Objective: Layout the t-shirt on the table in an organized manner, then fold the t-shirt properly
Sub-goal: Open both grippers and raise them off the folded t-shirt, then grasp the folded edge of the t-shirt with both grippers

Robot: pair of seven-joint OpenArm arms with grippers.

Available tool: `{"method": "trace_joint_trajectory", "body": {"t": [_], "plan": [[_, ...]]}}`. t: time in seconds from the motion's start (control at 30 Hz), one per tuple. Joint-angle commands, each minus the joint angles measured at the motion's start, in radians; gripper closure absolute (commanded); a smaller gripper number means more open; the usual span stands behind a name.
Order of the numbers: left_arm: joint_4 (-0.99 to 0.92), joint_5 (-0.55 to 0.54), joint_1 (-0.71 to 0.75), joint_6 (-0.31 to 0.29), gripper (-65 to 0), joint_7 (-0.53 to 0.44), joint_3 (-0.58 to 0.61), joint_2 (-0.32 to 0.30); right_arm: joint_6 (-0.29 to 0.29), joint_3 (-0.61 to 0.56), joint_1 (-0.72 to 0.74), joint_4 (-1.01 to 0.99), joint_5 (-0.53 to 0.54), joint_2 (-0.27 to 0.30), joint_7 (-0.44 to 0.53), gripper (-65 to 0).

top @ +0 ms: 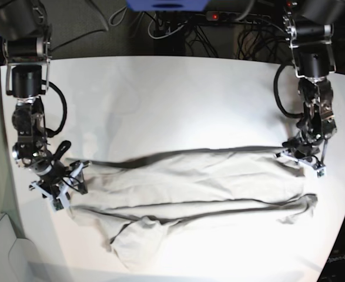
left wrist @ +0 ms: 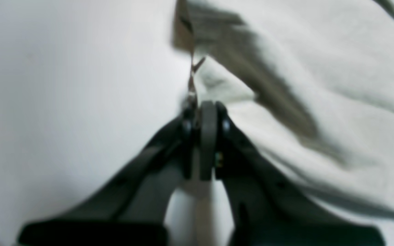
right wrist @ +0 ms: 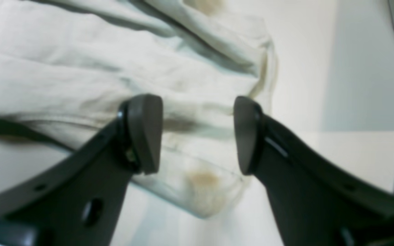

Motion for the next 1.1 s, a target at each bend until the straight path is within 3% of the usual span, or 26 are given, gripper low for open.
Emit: {"method": "trace_joint_trajectory", "body": {"t": [0.0,0.1,0.23,0.3,0.57,0.83,1.07], "plan": [[0.046,-0.005,0.002,0.013,-0.1,0.021,-0.002,-0.011,-0.007,0.003,0.019,0.015,0.01,0.014,0.026,-29.7],[0.16,-0.002,0.048,0.014,-0.1,0.087,-0.003,-0.011,-0.004,0.004,-0.011,0.025,0.01,0.015,0.026,-29.7],[0.322,-0.002,0.12,0.01,-0.1,0.202,-0.063,-0.012,0.094,0.007,-0.081,0.104,0.01,0.051,0.026,-29.6],[0.388,-0.001,0.152,0.008,-0.1,0.245,-0.109,-0.012,0.115,0.009,-0.127,0.157,0.01,0.072,0.028,-29.7],[0.53,-0.001,0.227,0.005,-0.1,0.324,-0.213,-0.012,0.115,0.009,-0.241,0.251,0.008,0.133,0.034,-29.8],[0.589,-0.007,0.227,0.005,-0.1,0.398,-0.213,-0.012,0.115,0.001,-0.244,0.248,0.008,0.133,0.035,-29.9],[0.626,-0.002,0.227,0.005,-0.1,0.401,-0.213,-0.011,0.117,0.0,-0.233,0.185,0.008,0.107,0.037,-29.9]]}}
